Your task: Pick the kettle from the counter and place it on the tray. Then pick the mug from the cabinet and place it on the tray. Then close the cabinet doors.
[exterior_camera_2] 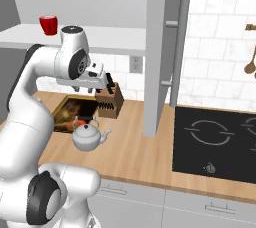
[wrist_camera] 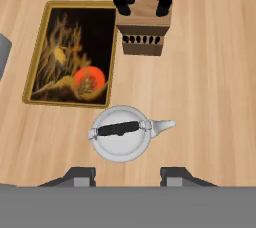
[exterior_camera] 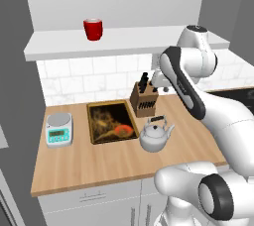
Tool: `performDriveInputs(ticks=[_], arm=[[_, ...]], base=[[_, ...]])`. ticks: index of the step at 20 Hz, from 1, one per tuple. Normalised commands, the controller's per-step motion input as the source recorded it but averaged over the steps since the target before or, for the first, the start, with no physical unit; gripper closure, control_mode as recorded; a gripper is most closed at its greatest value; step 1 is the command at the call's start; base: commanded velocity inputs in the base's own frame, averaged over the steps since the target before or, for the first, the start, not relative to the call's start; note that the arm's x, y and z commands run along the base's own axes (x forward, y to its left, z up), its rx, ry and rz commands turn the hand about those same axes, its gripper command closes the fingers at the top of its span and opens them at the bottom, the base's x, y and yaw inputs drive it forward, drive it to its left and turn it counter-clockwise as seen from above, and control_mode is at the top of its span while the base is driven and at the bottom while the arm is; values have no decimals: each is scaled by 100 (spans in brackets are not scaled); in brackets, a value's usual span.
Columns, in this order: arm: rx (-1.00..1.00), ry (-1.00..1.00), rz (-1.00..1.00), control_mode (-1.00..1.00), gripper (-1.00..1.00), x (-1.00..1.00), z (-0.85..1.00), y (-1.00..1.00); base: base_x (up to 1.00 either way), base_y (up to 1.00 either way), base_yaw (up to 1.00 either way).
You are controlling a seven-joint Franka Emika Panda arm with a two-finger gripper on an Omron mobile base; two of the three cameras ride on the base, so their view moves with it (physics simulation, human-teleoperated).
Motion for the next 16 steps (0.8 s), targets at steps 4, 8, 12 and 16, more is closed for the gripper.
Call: performDriveInputs(ticks=[4,8,12,16], arm=[[0,0,0,-100,-100,-12,-7,-1],[1,-6,0,-100,-100,-34,-12,0],[1,-2,-13,-100,-100,-26,-25,0],[0,0,-32,-100,-100,-5,-30,6]], base=[[0,0,0],[0,0,0],[0,0,0],[0,0,0]])
